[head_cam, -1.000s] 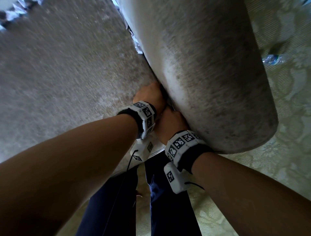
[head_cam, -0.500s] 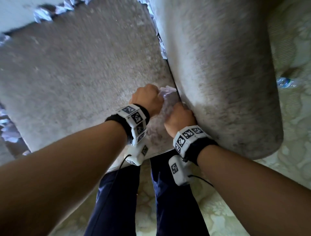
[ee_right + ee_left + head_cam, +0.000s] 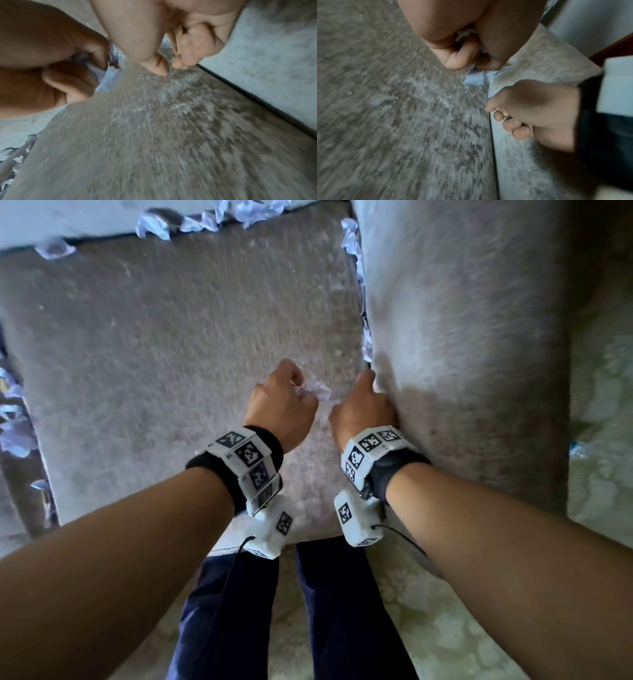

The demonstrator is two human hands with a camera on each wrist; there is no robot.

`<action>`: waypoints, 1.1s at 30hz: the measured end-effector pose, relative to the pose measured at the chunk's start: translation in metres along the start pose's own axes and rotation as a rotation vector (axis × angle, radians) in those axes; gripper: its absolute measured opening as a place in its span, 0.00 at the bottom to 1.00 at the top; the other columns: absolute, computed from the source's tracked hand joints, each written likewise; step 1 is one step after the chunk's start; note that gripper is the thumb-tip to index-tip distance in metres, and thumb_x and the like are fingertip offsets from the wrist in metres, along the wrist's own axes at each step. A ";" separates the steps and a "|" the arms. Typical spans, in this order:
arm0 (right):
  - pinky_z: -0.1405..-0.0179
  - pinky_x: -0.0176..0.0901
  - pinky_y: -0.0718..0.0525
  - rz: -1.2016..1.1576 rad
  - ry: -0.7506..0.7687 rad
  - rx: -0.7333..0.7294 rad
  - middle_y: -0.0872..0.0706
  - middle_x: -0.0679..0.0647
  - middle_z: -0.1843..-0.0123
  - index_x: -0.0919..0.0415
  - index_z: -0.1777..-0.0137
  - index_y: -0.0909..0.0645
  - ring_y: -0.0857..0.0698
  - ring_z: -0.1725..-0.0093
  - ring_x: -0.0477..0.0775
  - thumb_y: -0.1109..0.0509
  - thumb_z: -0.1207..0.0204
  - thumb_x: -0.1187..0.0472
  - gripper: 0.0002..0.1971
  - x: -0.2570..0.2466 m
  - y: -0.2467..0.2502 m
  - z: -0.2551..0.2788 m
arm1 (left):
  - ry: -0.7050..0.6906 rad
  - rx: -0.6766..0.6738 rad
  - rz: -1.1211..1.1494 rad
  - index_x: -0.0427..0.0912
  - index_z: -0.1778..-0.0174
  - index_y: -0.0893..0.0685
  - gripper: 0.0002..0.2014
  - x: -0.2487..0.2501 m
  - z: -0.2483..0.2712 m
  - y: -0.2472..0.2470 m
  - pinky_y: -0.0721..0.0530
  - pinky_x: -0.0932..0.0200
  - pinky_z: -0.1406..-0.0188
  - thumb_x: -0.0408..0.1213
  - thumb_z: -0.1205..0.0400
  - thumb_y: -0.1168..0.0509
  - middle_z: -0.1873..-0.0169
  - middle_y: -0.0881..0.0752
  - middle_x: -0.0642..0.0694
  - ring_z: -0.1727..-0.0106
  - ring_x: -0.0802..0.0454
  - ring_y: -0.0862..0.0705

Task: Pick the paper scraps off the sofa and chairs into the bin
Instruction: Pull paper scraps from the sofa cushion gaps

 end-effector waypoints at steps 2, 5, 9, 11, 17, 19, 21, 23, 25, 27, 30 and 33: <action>0.40 0.56 0.19 0.049 0.025 0.030 0.23 0.65 0.28 0.64 0.19 0.45 0.20 0.33 0.68 0.35 0.22 0.62 0.34 -0.009 -0.002 -0.011 | -0.011 0.010 0.049 0.52 0.44 0.21 0.07 -0.011 0.002 0.001 0.14 0.52 0.67 0.41 0.17 0.35 0.60 0.12 0.46 0.60 0.44 0.13; 0.41 0.57 0.19 0.099 0.022 0.053 0.21 0.65 0.31 0.64 0.19 0.44 0.20 0.34 0.69 0.35 0.22 0.63 0.33 -0.016 0.000 -0.023 | -0.019 0.023 0.043 0.52 0.49 0.15 0.10 -0.024 0.005 0.009 0.26 0.63 0.74 0.35 0.16 0.40 0.63 0.16 0.52 0.66 0.46 0.17; 0.48 0.61 0.15 0.196 0.016 0.061 0.16 0.67 0.40 0.62 0.21 0.43 0.16 0.43 0.72 0.36 0.23 0.64 0.32 -0.026 0.004 -0.034 | 0.080 0.038 0.064 0.46 0.72 0.33 0.15 -0.038 0.005 0.028 0.36 0.60 0.77 0.39 0.19 0.40 0.77 0.30 0.51 0.75 0.50 0.32; 0.51 0.59 0.16 0.246 -0.001 0.057 0.15 0.67 0.42 0.61 0.21 0.43 0.16 0.44 0.72 0.35 0.23 0.64 0.32 -0.030 0.008 -0.040 | 0.099 0.035 0.071 0.45 0.72 0.35 0.16 -0.039 0.002 0.041 0.37 0.59 0.76 0.43 0.21 0.39 0.77 0.33 0.51 0.75 0.51 0.34; 0.50 0.57 0.15 0.424 0.013 0.091 0.16 0.66 0.38 0.60 0.21 0.40 0.15 0.42 0.71 0.37 0.20 0.66 0.28 -0.048 0.018 -0.054 | 0.116 -0.043 0.078 0.43 0.75 0.37 0.25 -0.040 -0.018 0.078 0.38 0.60 0.77 0.54 0.17 0.41 0.80 0.35 0.51 0.79 0.51 0.36; 0.49 0.58 0.16 0.475 0.024 0.073 0.18 0.65 0.35 0.58 0.19 0.42 0.16 0.40 0.71 0.41 0.20 0.68 0.29 -0.053 0.017 -0.066 | 0.105 -0.032 0.085 0.36 0.74 0.30 0.27 -0.043 -0.026 0.083 0.33 0.58 0.76 0.53 0.15 0.45 0.79 0.28 0.45 0.78 0.48 0.30; 0.46 0.61 0.17 0.504 0.003 0.045 0.22 0.64 0.30 0.57 0.17 0.46 0.18 0.38 0.72 0.43 0.19 0.69 0.31 -0.055 0.013 -0.077 | 0.097 -0.028 0.105 0.30 0.64 0.20 0.24 -0.045 -0.033 0.085 0.23 0.50 0.72 0.49 0.16 0.46 0.71 0.16 0.35 0.72 0.40 0.20; 0.46 0.63 0.16 0.518 -0.018 0.045 0.20 0.66 0.33 0.59 0.16 0.50 0.17 0.39 0.72 0.43 0.19 0.69 0.33 -0.055 0.009 -0.085 | 0.088 -0.032 0.120 0.30 0.57 0.16 0.20 -0.044 -0.039 0.085 0.17 0.47 0.68 0.45 0.16 0.44 0.62 0.12 0.33 0.65 0.36 0.15; 0.46 0.63 0.17 0.541 -0.017 0.053 0.18 0.67 0.35 0.61 0.15 0.54 0.17 0.39 0.72 0.45 0.18 0.69 0.33 -0.056 0.005 -0.091 | 0.070 -0.032 0.129 0.30 0.55 0.16 0.19 -0.043 -0.043 0.085 0.21 0.51 0.70 0.43 0.16 0.44 0.61 0.11 0.32 0.68 0.40 0.18; 0.45 0.62 0.17 0.578 -0.008 0.041 0.19 0.66 0.33 0.61 0.15 0.57 0.18 0.37 0.71 0.46 0.18 0.69 0.34 -0.056 0.003 -0.095 | 0.070 -0.020 0.143 0.30 0.55 0.15 0.20 -0.042 -0.047 0.085 0.23 0.54 0.71 0.44 0.15 0.44 0.62 0.12 0.32 0.70 0.46 0.21; 0.45 0.59 0.18 0.634 0.004 0.014 0.19 0.65 0.31 0.61 0.15 0.59 0.18 0.35 0.70 0.44 0.18 0.68 0.36 -0.054 0.003 -0.098 | 0.092 -0.021 0.157 0.31 0.56 0.15 0.21 -0.039 -0.052 0.084 0.24 0.56 0.72 0.46 0.15 0.43 0.68 0.16 0.39 0.70 0.48 0.22; 0.48 0.59 0.17 0.645 0.009 0.022 0.17 0.65 0.34 0.63 0.15 0.54 0.17 0.37 0.70 0.44 0.18 0.69 0.34 -0.058 0.006 -0.098 | 0.109 -0.031 0.180 0.33 0.57 0.14 0.22 -0.036 -0.055 0.082 0.22 0.54 0.71 0.49 0.14 0.44 0.70 0.19 0.44 0.71 0.48 0.22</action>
Point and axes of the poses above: each hand's wrist, its own z-axis away from the middle knuckle, its own y-axis out of the back of the hand, x = y × z, the point moved 3 cm from there along -z, towards the middle knuckle
